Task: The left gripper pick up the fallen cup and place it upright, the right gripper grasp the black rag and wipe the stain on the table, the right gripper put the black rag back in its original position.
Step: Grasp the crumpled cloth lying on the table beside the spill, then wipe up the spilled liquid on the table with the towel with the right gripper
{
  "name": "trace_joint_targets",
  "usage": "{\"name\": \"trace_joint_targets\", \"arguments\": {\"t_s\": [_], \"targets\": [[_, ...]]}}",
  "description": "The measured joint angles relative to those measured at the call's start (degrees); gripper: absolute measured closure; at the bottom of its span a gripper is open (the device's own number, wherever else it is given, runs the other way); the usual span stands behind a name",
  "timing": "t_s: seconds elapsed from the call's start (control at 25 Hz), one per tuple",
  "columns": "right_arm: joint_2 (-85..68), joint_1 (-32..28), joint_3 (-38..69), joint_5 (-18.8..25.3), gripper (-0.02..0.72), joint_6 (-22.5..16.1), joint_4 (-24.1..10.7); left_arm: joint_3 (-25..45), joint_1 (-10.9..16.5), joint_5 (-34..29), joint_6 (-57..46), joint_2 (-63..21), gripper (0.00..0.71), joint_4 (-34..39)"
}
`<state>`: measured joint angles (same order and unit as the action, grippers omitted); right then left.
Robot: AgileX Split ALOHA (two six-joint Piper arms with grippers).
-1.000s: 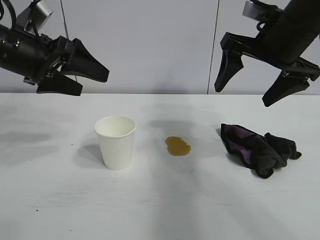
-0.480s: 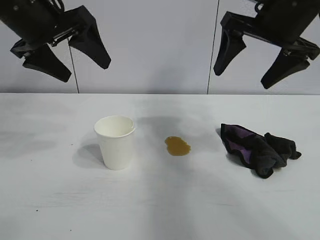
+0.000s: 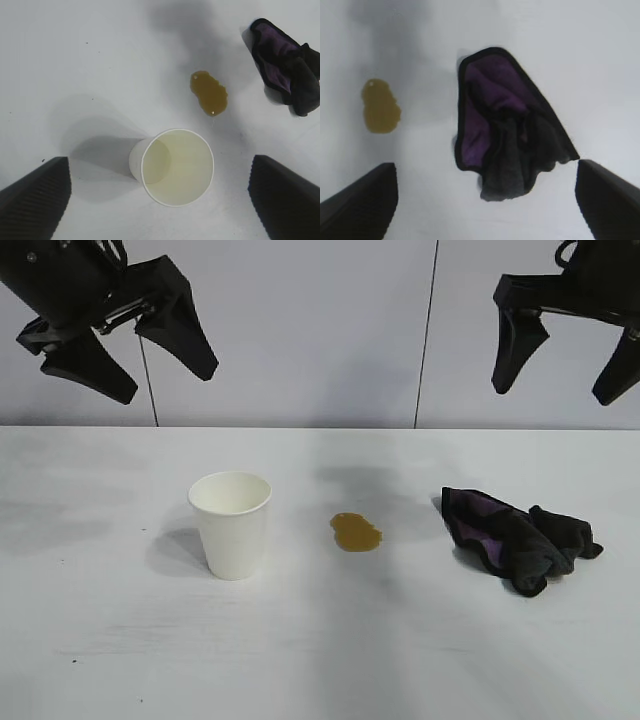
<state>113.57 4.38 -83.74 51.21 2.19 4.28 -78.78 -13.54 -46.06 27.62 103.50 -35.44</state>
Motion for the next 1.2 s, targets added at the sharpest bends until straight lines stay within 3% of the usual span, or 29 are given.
{"name": "trace_joint_targets", "arguments": {"t_s": [0.2, 0.32, 0.52, 0.72, 0.76, 0.92, 1.12, 1.2], "targets": [[4.3, 0.4, 0.0, -1.8, 0.101, 0.1, -0.5, 0.0, 0.0, 0.6, 0.0, 0.0, 0.016, 0.0], [6.4, 1.1, 0.0, -2.7, 0.163, 0.1, -1.5, 0.0, 0.0, 1.1, 0.0, 0.0, 0.016, 0.0], [9.5, 1.5, -0.3, -2.9, 0.318, -1.8, -3.7, 0.0, 0.0, 1.4, -0.1, 0.0, 0.016, 0.0], [10.2, 1.5, -0.7, -2.6, 0.589, -2.2, -4.3, 0.0, 0.0, 1.6, -0.1, 0.0, 0.016, 0.0], [10.2, 1.5, -0.7, -2.6, 0.612, -2.2, -4.3, 0.0, 0.0, 1.7, -0.1, 0.0, 0.016, 0.0], [9.9, 1.5, -0.7, -2.6, 0.614, -2.2, -2.5, 0.0, 0.0, 2.1, -0.1, 0.0, 0.016, 0.0], [7.3, 1.8, -0.8, -2.8, 0.614, -1.0, 4.3, 0.0, 0.0, 2.3, -0.1, 0.0, 0.016, 0.0], [5.9, 2.9, -1.8, -2.7, 0.615, -0.5, 5.1, 0.0, 0.0, 2.4, -0.1, 0.0, 0.016, 0.0]]}}
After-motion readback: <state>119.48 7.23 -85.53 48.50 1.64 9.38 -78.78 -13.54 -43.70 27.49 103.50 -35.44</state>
